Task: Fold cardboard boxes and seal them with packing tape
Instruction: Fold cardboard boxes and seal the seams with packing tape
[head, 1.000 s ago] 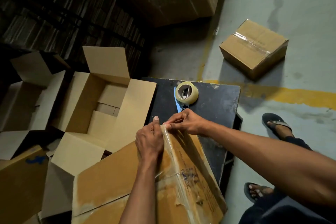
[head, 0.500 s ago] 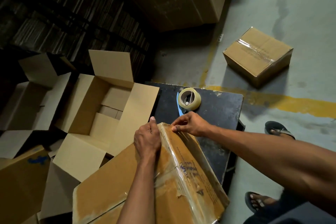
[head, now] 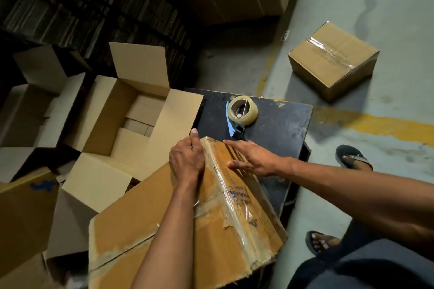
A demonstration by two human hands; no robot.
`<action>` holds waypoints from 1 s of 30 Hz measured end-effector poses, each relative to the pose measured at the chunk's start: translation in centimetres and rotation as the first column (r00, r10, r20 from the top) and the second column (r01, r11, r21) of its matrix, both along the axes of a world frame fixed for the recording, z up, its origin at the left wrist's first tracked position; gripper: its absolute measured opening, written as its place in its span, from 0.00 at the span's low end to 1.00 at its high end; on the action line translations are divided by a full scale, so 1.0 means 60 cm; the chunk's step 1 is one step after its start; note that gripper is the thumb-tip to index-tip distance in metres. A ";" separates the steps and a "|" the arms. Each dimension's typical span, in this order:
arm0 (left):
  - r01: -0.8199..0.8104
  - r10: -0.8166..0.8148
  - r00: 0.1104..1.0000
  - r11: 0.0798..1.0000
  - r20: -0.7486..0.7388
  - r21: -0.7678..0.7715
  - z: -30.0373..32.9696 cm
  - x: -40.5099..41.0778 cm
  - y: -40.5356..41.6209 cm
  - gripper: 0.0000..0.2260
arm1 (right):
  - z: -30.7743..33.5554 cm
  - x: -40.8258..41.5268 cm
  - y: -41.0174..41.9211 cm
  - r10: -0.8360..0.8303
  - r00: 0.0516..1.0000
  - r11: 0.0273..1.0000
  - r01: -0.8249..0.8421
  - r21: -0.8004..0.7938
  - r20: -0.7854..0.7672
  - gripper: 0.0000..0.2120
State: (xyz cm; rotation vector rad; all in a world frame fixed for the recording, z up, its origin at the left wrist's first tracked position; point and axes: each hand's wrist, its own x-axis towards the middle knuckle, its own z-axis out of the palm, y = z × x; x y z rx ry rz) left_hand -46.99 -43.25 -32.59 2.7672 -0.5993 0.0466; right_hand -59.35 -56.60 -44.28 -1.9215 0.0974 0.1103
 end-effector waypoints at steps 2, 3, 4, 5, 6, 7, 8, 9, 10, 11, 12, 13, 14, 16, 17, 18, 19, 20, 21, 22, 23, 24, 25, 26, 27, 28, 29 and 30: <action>-0.010 0.010 1.000 1.000 0.009 0.007 0.000 0.002 -0.002 0.28 | 0.002 -0.020 0.004 -0.006 0.999 0.999 0.004 0.035 0.044 0.50; -0.014 0.014 1.000 1.000 0.005 0.011 -0.001 0.003 -0.004 0.28 | 0.010 -0.027 0.010 -0.013 0.996 0.998 0.007 0.069 0.093 0.50; -0.016 0.016 1.000 1.000 0.002 0.011 -0.002 0.004 -0.004 0.28 | 0.018 -0.032 0.018 -0.019 0.989 0.996 0.005 0.094 0.144 0.49; -0.018 0.018 1.000 1.000 0.005 0.011 -0.002 0.003 -0.003 0.27 | 0.025 -0.036 0.026 -0.021 0.982 0.995 0.001 0.103 0.188 0.49; -0.017 0.017 1.000 1.000 0.012 0.014 -0.002 0.001 -0.003 0.27 | 0.028 -0.039 0.034 -0.018 0.975 0.995 -0.004 0.097 0.220 0.50; -0.013 0.012 1.000 1.000 0.018 0.017 -0.001 0.000 -0.003 0.27 | 0.028 -0.042 0.038 -0.015 0.971 0.997 -0.004 0.079 0.239 0.50; -0.007 0.007 1.000 1.000 0.019 0.017 -0.001 -0.001 -0.003 0.27 | 0.027 -0.044 0.038 -0.015 0.969 0.999 0.002 0.054 0.249 0.51; -0.004 0.004 1.000 1.000 0.017 0.016 -0.001 -0.002 -0.003 0.27 | 0.024 -0.046 0.035 -0.010 0.969 1.000 0.003 0.030 0.246 0.52; 0.000 0.000 1.000 1.000 0.014 0.009 -0.001 -0.002 -0.002 0.27 | 0.022 -0.048 0.029 0.004 0.971 1.000 -0.005 0.004 0.237 0.52; 0.009 -0.009 1.000 1.000 0.015 -0.005 0.000 -0.001 0.000 0.27 | 0.024 -0.050 0.022 0.022 0.973 1.000 -0.018 -0.019 0.228 0.52; 0.025 -0.025 0.999 0.999 0.026 -0.024 0.000 -0.001 0.003 0.27 | 0.028 -0.052 0.014 0.032 0.975 0.999 -0.026 -0.031 0.218 0.54; 0.040 -0.039 0.998 0.998 0.047 -0.038 0.003 -0.003 0.007 0.26 | 0.034 -0.055 0.008 0.034 0.977 0.999 -0.028 -0.030 0.212 0.56; 0.050 -0.047 0.996 0.998 0.074 -0.044 0.008 -0.008 0.010 0.24 | 0.042 -0.058 0.004 0.034 0.977 0.999 -0.029 -0.025 0.213 0.59; 0.065 -0.062 0.993 0.997 0.102 -0.031 0.027 -0.027 0.018 0.21 | 0.063 -0.067 0.008 0.056 0.962 0.998 -0.044 -0.049 0.268 0.61; 0.084 -0.081 0.993 0.996 0.087 -0.033 0.037 -0.042 0.027 0.19 | 0.074 -0.074 0.016 0.089 0.946 0.994 -0.064 -0.091 0.311 0.61; 0.111 -0.108 0.992 0.993 0.066 -0.046 0.047 -0.060 0.039 0.17 | 0.081 -0.083 0.027 0.143 0.926 0.984 -0.094 -0.154 0.349 0.62; 0.139 -0.135 0.989 0.988 0.053 -0.062 0.054 -0.082 0.055 0.15 | 0.085 -0.093 0.039 0.206 0.905 0.966 -0.126 -0.228 0.373 0.62; 0.162 -0.159 0.986 0.984 0.049 -0.073 0.056 -0.107 0.074 0.14 | 0.082 -0.102 0.051 0.256 0.888 0.945 -0.147 -0.291 0.382 0.62; 0.176 -0.172 0.984 0.981 0.049 -0.081 0.056 -0.134 0.094 0.14 | 0.074 -0.109 0.059 0.277 0.881 0.932 -0.150 -0.329 0.384 0.62; 0.184 -0.180 0.982 0.979 0.048 -0.085 0.053 -0.162 0.114 0.14 | 0.062 -0.113 0.062 0.275 0.882 0.928 -0.139 -0.345 0.383 0.61; 0.192 -0.189 0.981 0.978 0.042 -0.084 0.050 -0.189 0.132 0.15 | 0.050 -0.115 0.058 0.268 0.886 0.924 -0.127 -0.360 0.377 0.60; 0.205 -0.203 0.979 0.976 0.033 -0.075 0.046 -0.215 0.150 0.16 | 0.038 -0.115 0.050 0.263 0.894 0.917 -0.115 -0.381 0.363 0.60; 0.219 -0.218 0.976 0.974 0.022 -0.058 0.043 -0.239 0.166 0.17 | 0.027 -0.116 0.041 0.258 0.904 0.908 -0.106 -0.404 0.341 0.60; 0.231 -0.230 0.973 0.972 0.009 -0.041 0.041 -0.261 0.180 0.18 | 0.020 -0.118 0.030 0.243 0.918 0.905 -0.099 -0.413 0.314 0.61; 0.242 -0.242 0.970 0.970 -0.005 -0.036 0.041 -0.280 0.194 0.20 | 0.016 -0.122 0.020 0.223 0.930 0.912 -0.093 -0.400 0.294 0.62; 0.267 -0.267 0.964 0.963 -0.011 -0.043 0.043 -0.298 0.205 0.21 | 0.017 -0.129 0.012 0.205 0.933 0.925 -0.085 -0.371 0.296 0.63; 0.313 -0.314 0.950 0.948 -0.005 -0.052 0.045 -0.311 0.216 0.22 | 0.023 -0.137 0.009 0.195 0.924 0.937 -0.077 -0.340 0.328 0.63; 0.380 -0.380 0.925 0.924 0.007 -0.051 0.044 -0.324 0.227 0.25 | 0.034 -0.145 0.011 0.195 0.904 0.946 -0.070 -0.318 0.380 0.64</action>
